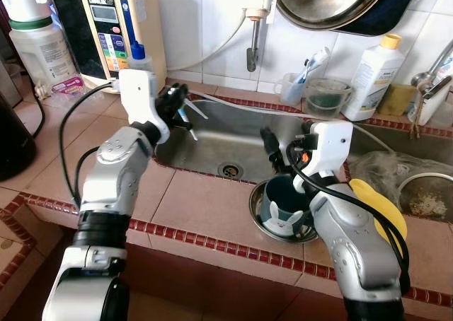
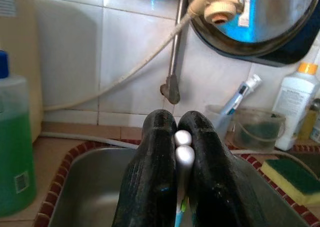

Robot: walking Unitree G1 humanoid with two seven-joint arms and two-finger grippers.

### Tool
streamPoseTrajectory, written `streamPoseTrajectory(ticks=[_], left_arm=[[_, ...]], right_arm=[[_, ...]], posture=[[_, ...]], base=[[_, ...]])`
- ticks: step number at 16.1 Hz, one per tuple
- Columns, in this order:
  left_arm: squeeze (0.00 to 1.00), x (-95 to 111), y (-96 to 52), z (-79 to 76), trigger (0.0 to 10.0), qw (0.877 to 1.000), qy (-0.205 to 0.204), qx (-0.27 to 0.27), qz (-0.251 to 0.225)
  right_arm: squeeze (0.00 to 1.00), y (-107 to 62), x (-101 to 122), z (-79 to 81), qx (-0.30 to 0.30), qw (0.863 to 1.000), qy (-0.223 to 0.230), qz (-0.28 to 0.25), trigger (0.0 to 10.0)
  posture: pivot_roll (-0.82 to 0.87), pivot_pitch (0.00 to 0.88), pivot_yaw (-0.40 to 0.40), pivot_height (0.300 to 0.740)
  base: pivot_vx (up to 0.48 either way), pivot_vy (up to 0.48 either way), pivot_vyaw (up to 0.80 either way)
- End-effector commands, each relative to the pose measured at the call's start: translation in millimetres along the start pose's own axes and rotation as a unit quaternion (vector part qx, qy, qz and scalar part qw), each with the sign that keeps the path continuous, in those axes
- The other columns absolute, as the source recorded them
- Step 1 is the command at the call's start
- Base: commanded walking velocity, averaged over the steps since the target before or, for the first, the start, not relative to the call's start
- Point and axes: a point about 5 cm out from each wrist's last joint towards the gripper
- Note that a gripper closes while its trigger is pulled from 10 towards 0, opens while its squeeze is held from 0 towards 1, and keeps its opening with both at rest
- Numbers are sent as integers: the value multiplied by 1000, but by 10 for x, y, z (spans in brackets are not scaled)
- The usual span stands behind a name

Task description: Kitchen organization

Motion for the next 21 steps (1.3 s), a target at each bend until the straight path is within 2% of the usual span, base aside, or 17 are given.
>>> streamPoseTrajectory(ticks=[1,5,7,10,15,21], left_arm=[[0,4,71,-49,10000,1000,17,-11,15],[0,-47,164,-77,10000,999,27,-16,33],[0,-78,214,-97,10000,998,31,-20,43],[0,-124,271,-134,10000,997,39,-27,52],[0,-173,390,-173,10000,994,74,-27,69],[0,-347,392,-103,10000,989,89,-24,116]], right_arm=[[0,-55,71,-3,-6,1000,14,9,10000],[0,-165,105,-1,-10,999,27,41,10000],[0,-229,146,-14,-17,997,50,54,10000],[0,-292,146,-17,-24,996,50,67,10000],[0,-357,136,34,-24,993,66,94,10000],[0,-401,155,57,-30,992,72,103,10000]], posture=[[-173,0,36,740],[-208,0,61,740],[-230,0,73,740],[-243,0,82,740],[-260,0,92,740],[-272,5,108,740]], base=[[0,0,0],[0,0,0],[0,0,0],[0,0,0],[0,0,0],[0,0,0]])
Point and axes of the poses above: a point about 5 cm out from each wrist's last joint towards the gripper, its own y axis pointing out of the wrist towards the gripper, its own x axis along the axis of the wrist's last joint, z = x × y, and after that the axes turned 4 degrees about -y, right-handed
